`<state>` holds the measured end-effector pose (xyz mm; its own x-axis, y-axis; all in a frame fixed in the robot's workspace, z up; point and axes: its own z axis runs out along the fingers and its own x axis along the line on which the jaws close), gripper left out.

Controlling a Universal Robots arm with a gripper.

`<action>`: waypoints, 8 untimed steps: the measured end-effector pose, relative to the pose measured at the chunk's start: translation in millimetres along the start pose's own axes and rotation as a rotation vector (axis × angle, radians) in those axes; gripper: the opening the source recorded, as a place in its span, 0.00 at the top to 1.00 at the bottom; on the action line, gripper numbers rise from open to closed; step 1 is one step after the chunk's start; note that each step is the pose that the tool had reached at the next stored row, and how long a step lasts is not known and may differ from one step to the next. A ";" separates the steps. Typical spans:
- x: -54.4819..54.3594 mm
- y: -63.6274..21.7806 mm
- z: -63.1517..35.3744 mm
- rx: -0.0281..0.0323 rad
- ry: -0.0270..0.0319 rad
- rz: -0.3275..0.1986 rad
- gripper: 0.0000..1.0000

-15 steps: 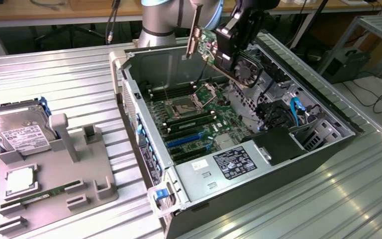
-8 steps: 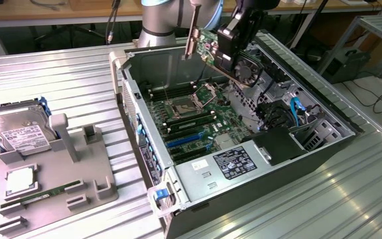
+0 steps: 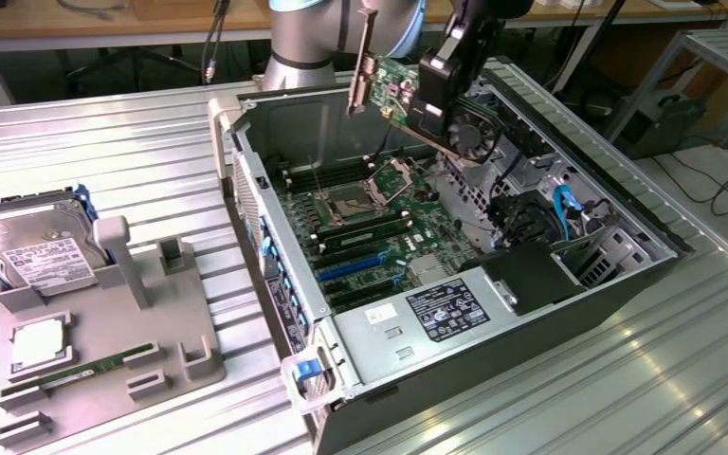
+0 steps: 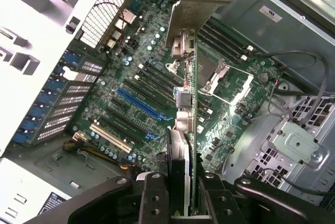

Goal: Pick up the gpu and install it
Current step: 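Insert the gpu into the slot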

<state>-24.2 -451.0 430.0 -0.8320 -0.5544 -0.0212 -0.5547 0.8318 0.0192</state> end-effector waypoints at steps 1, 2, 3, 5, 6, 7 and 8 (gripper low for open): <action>0.0 0.0 0.0 -0.0002 0.0001 -0.007 0.73; 0.0 0.0 0.0 -0.0003 0.0003 -0.015 0.73; 0.0 0.0 0.0 -0.0005 0.0005 -0.023 0.73; 0.0 0.0 0.0 -0.0009 0.0009 -0.044 0.73; 0.0 0.0 0.0 -0.0010 0.0010 -0.050 0.73; 0.0 0.0 0.0 -0.0012 0.0011 -0.058 0.73; 0.0 0.0 0.0 -0.0013 0.0013 -0.065 0.73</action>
<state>-24.3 -451.0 430.0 -0.7941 -0.6075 -0.0212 -0.6078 0.7938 0.0191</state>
